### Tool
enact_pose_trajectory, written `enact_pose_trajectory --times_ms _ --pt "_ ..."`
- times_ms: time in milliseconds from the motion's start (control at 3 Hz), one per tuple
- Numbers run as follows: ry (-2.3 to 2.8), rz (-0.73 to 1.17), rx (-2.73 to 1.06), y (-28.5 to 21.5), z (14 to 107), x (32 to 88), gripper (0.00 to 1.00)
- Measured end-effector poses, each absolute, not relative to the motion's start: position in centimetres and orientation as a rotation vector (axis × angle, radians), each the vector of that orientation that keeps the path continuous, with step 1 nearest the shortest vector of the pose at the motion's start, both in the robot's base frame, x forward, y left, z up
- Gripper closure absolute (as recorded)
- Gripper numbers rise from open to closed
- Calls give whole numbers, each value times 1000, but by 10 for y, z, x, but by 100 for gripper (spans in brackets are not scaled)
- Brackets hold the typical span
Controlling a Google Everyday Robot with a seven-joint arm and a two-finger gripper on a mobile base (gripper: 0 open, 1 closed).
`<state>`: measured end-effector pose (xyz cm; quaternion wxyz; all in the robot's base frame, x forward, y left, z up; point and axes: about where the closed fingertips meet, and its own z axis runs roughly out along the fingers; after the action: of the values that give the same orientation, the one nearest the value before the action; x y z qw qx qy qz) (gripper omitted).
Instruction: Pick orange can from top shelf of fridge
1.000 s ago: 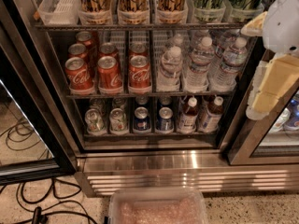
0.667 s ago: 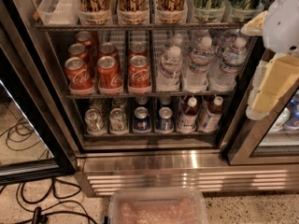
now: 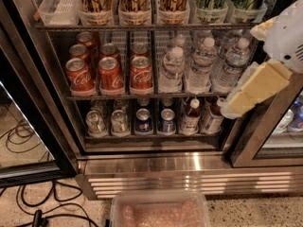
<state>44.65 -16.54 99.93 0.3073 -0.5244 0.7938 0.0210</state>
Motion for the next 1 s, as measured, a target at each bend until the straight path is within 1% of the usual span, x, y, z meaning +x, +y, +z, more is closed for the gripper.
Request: enact_pose_trajectory --times_ms 333,667,1000 --pt "2083 169 -1098 -152 1015 453 0" --pt "2046 175 -1042 -148 1026 463 0" --pt "2030 161 -1031 -145 1028 459 0"
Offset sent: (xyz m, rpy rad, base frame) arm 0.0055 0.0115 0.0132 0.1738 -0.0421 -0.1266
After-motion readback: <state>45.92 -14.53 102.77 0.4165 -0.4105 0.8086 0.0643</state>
